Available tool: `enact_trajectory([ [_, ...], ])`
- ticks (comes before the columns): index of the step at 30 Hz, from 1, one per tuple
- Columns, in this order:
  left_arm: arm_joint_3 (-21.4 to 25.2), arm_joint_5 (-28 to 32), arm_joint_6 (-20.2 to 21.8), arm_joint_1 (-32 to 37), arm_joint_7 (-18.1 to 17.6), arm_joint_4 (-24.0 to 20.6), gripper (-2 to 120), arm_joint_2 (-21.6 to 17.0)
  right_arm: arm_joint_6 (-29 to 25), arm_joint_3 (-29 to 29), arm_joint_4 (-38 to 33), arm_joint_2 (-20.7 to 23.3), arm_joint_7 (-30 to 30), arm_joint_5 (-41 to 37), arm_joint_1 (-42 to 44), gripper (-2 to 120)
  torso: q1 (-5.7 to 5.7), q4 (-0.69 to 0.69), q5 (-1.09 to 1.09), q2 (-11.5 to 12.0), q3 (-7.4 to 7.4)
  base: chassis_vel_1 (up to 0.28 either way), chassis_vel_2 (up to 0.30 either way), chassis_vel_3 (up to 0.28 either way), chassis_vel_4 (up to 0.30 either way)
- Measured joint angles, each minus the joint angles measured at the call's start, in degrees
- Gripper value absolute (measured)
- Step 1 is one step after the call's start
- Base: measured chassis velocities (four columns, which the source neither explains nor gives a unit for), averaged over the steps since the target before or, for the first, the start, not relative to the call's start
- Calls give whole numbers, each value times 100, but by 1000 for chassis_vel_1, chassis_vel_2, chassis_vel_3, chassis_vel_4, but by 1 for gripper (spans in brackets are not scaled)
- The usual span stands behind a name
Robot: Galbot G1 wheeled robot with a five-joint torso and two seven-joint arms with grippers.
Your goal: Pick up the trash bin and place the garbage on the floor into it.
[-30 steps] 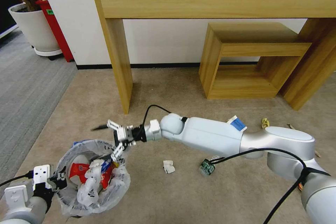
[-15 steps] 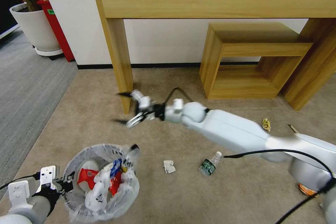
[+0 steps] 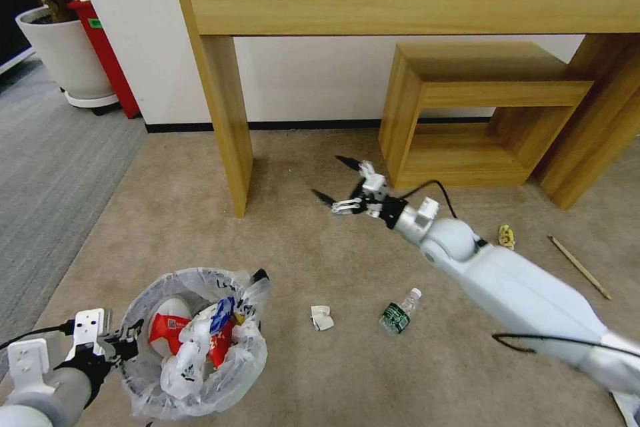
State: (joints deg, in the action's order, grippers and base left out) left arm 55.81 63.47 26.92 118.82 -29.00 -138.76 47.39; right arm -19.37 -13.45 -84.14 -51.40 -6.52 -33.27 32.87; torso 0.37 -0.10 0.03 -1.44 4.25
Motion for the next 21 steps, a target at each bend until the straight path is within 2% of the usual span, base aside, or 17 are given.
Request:
enact_trajectory([
  [1,-3,-31,-20,-17,18,-5,0,4,102,241,-68,-11,391,64,237,100,0,0,-1,0,0,0,0,0,0],
  [3,-4,-35,-26,-22,20,-5,0,4,138,327,-100,-13,502,82,325,100,0,0,-2,0,0,0,0,0,0],
  [5,6,-59,-110,-66,37,-3,0,-2,370,1019,-357,-7,1016,139,1073,100,0,-1,-3,0,-1,0,0,0,0],
  [7,21,-75,-117,-71,49,0,0,-5,397,1195,-418,3,1056,169,1303,100,0,-2,-2,0,-1,0,0,0,0],
  [10,16,-118,-117,-70,63,18,0,-17,411,1906,-617,64,1070,420,2023,100,0,-5,-2,0,-1,0,0,0,0],
  [11,16,-118,-117,-70,63,18,0,-17,411,1906,-617,64,1070,420,2023,100,0,-5,-2,0,-1,0,0,0,0],
  [14,-69,-171,-115,-126,62,50,0,-20,406,2510,-768,100,1072,573,2483,100,0,-2,-2,0,0,0,0,0,0],
  [15,-69,-171,-115,-126,62,50,0,-20,406,2510,-768,100,1072,573,2483,100,0,-2,-2,0,0,0,0,0,0],
  [17,-165,-272,-128,-170,77,69,0,21,391,3019,-844,79,1070,644,2794,100,0,-1,-3,0,-1,0,0,0,0],
  [19,-177,-300,-131,-171,85,73,0,29,392,3106,-856,70,1069,657,2844,100,0,-2,-2,0,0,0,0,0,0],
  [21,-304,-480,-156,-197,119,110,0,98,395,3615,-1000,17,1029,763,3235,100,0,-2,-3,0,-1,0,0,0,0],
])
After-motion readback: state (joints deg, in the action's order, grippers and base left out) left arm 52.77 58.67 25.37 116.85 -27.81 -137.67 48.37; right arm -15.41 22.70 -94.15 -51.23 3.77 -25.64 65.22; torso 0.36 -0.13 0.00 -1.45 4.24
